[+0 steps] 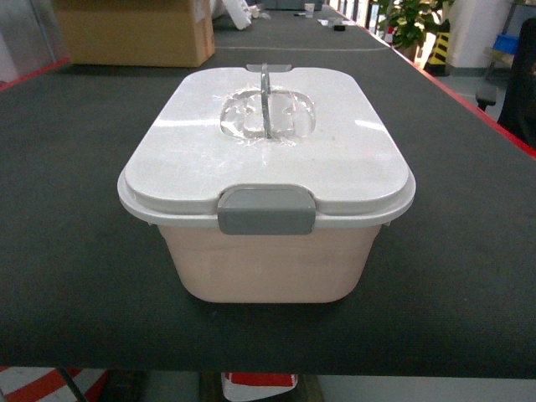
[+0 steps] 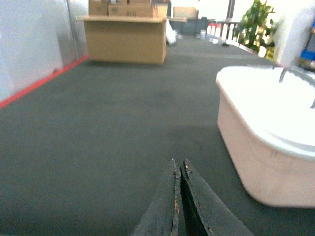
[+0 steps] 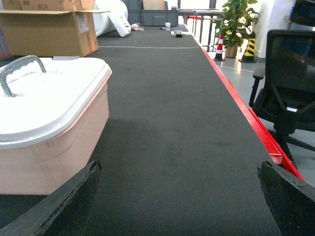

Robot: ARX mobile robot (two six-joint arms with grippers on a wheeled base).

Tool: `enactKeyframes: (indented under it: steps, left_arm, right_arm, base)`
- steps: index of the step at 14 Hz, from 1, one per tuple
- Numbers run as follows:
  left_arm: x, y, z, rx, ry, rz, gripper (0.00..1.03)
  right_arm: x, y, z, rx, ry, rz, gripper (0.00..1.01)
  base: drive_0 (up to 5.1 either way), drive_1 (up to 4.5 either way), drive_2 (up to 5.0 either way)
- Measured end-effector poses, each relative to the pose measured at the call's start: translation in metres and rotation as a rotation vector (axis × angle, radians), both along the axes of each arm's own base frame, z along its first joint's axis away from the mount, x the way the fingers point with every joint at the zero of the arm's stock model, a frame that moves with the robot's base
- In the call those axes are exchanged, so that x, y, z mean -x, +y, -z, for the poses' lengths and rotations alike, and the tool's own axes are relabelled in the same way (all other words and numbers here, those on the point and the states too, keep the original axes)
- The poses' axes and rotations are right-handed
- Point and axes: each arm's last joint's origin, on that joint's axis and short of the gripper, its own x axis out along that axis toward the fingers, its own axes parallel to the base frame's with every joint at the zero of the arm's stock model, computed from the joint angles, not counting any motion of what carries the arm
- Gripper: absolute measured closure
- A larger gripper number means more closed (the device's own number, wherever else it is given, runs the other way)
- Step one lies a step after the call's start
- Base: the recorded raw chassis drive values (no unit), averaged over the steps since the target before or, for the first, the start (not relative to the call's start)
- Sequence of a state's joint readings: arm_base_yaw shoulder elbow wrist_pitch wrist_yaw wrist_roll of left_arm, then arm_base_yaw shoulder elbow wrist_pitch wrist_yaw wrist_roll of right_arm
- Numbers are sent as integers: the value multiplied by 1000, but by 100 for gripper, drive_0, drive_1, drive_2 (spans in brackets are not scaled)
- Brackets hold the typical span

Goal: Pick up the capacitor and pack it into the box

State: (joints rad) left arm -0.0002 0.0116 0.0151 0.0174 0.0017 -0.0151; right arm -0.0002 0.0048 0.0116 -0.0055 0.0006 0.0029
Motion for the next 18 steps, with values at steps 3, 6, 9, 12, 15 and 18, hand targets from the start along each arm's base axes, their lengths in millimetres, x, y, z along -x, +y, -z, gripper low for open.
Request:
enactKeyframes:
  steps: [3,6,9,12,15,18]
  left_arm:
    - [0,0,2,0,23,-2,59]
    - [0,0,2,-2,23,-2,5]
    - [0,0,2,-2,23,-2,5]
    - [0,0,2,-2,23,-2,5]
    - [0,0,2,-2,23,-2,5]
    - [0,0,2,-2,23,-2,5]
  right_arm:
    - [0,0,0,0,0,-1,3]
    - [0,0,0,0,0,-1,3]
    - [0,0,0,0,0,-1,3]
    - [0,0,0,0,0,-1,3]
    - [0,0,0,0,0,-1,3]
    - [0,0,0,0,0,-1,3]
  base:
    - [0,0,0]
    - [0,0,0]
    - [0,0,0]
    - [0,0,0]
    - [0,0,0]
    - [0,0,0]
